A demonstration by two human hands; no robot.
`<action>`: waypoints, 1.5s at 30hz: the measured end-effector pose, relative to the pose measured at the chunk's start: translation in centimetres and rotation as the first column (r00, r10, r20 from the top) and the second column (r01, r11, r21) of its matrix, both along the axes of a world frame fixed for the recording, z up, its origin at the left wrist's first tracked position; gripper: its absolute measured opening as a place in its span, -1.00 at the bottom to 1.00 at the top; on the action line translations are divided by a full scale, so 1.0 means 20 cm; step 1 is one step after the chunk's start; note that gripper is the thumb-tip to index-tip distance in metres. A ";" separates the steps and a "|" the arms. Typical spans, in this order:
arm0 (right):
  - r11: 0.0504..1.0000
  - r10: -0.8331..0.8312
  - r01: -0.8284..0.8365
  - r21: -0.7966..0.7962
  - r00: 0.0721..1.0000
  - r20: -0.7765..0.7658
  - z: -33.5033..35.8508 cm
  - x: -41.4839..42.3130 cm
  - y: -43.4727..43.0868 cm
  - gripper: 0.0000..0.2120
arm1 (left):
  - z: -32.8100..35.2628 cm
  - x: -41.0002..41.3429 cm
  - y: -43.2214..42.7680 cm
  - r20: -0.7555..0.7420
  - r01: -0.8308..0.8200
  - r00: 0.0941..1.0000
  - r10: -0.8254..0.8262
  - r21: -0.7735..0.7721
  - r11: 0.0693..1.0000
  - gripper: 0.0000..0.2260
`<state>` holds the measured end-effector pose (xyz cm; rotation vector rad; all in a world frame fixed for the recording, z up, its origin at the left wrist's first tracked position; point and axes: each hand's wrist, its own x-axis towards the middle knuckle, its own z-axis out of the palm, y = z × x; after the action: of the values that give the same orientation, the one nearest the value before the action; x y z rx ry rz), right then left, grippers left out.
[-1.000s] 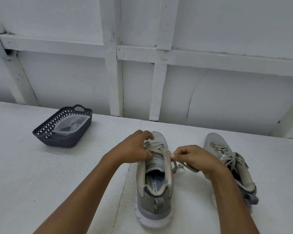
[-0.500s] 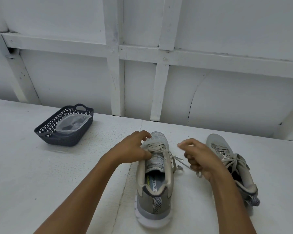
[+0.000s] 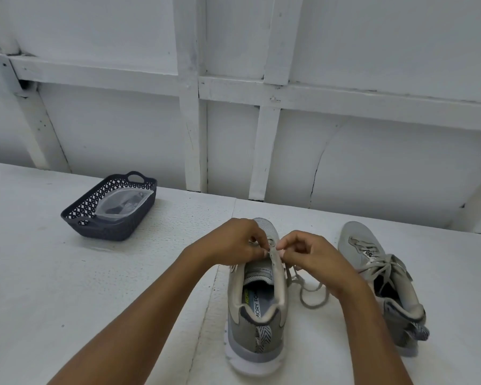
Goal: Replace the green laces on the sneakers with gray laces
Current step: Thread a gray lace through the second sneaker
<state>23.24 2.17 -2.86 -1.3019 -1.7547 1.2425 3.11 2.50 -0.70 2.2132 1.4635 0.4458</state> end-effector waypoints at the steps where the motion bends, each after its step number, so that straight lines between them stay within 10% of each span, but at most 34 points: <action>1: 1.000 -0.013 0.013 0.023 1.000 0.008 0.00 0.00 0.00 -0.92 | 0.00 0.01 0.01 0.003 0.011 1.000 -0.011 -0.009 1.000 -0.84; 7: 0.997 -0.065 0.057 0.057 0.986 0.151 -0.01 -0.01 0.01 -0.83 | -0.01 0.02 0.03 0.168 -0.049 0.982 0.087 -0.221 0.974 -0.88; 16: 0.890 -0.209 0.224 -0.398 0.974 0.081 -0.01 -0.05 0.06 -0.78 | -0.01 0.10 0.06 0.160 -0.207 0.950 0.268 -0.321 0.924 -0.83; 26: 0.976 -0.024 0.071 -0.206 0.975 0.221 0.00 -0.04 0.08 -0.73 | -0.01 0.00 0.09 0.279 -0.233 0.915 0.290 -0.218 0.948 -0.87; 38: 0.986 -0.159 0.165 0.034 0.977 -0.145 0.22 0.03 0.10 -0.72 | 0.05 0.10 0.09 0.342 0.000 0.937 0.075 -0.214 0.977 -0.83; 45: 0.970 -0.136 0.192 0.151 0.938 -0.319 0.41 0.10 0.07 -0.60 | 0.20 0.17 0.08 0.798 0.246 0.601 0.041 -0.233 0.941 -0.80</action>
<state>25.18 3.58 5.37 -1.0638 -1.4679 1.0964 6.43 4.08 3.32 1.4752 0.8140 0.9351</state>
